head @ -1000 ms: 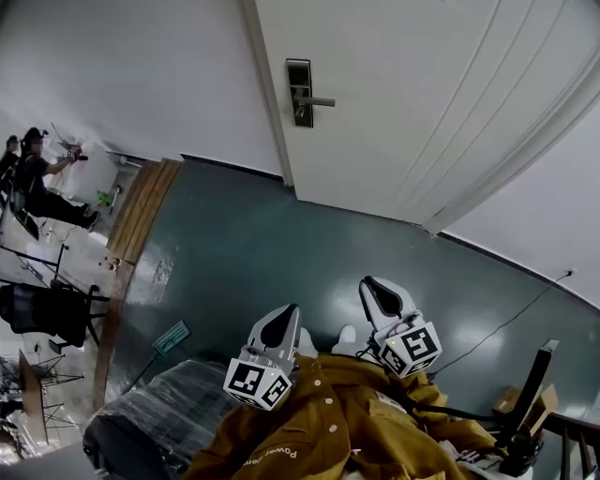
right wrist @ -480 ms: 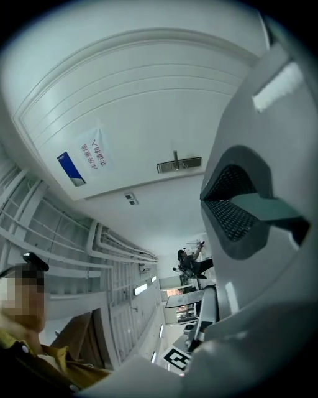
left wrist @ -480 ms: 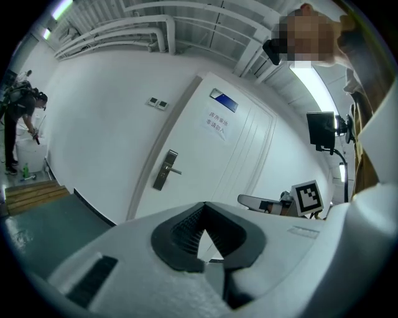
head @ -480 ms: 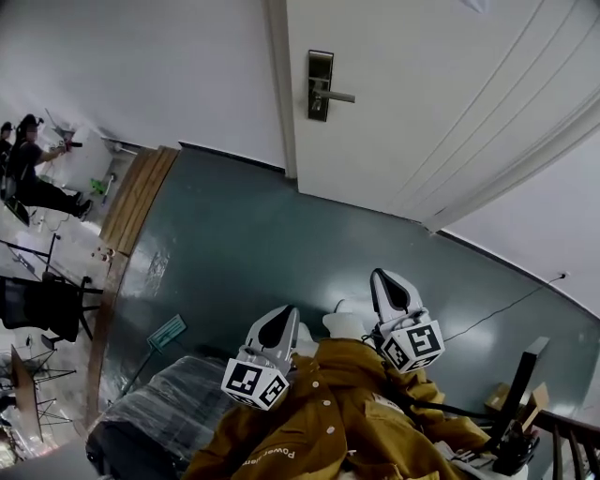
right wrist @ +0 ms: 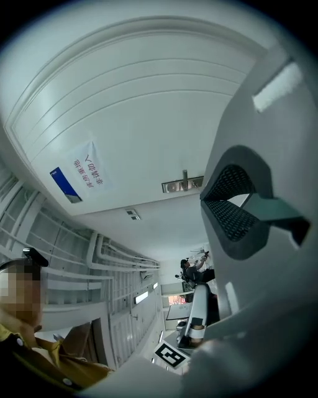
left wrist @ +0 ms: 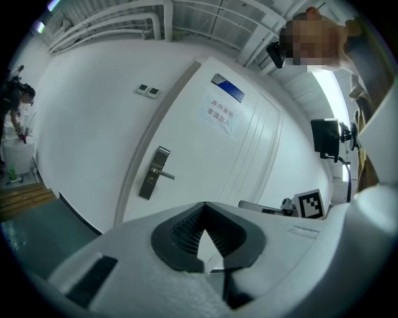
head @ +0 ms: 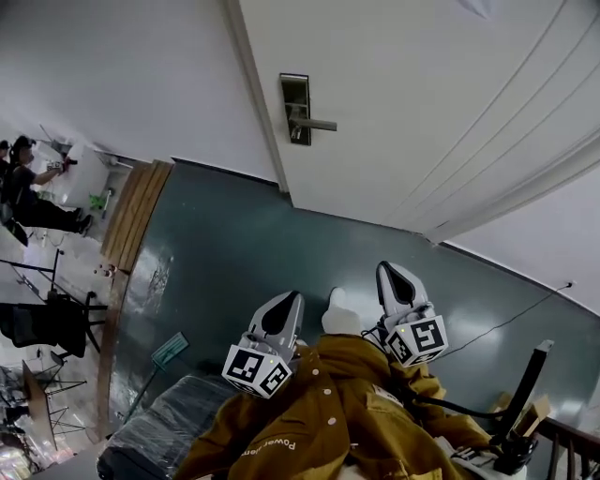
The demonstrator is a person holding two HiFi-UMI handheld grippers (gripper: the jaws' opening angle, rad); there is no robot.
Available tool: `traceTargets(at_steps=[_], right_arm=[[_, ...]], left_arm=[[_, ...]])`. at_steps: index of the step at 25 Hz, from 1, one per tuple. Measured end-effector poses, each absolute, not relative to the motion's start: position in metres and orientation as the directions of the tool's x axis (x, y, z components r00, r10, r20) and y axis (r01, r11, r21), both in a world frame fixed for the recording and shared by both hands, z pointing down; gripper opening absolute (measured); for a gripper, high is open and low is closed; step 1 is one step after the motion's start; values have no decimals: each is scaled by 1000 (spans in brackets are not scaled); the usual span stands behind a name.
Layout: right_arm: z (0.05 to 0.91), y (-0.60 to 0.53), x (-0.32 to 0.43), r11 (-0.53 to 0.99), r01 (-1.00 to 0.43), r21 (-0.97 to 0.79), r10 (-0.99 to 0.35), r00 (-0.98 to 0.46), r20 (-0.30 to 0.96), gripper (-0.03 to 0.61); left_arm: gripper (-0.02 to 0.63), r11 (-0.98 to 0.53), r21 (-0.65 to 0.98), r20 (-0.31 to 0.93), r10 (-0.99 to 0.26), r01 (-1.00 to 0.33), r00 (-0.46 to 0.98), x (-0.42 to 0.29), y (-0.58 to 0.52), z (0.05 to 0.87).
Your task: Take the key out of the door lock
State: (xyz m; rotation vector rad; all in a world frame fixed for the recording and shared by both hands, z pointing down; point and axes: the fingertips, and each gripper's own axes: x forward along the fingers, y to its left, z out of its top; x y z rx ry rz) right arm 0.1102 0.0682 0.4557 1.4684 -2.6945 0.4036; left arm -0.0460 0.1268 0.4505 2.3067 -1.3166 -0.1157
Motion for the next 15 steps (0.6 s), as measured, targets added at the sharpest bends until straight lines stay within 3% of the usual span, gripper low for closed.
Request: traceTargets(at_steps=[10,15], right_arm=[[452,-35,113,599,-767,-228,-750,-638,175,6],[455,-74,89,644,-751,-145,-728,-660,185,6]], left_arm=[[2,-328,453,183,-876,-829,446,-37,31,443],[2,-314,486,184,-875,-815,447,-48,-19,457]])
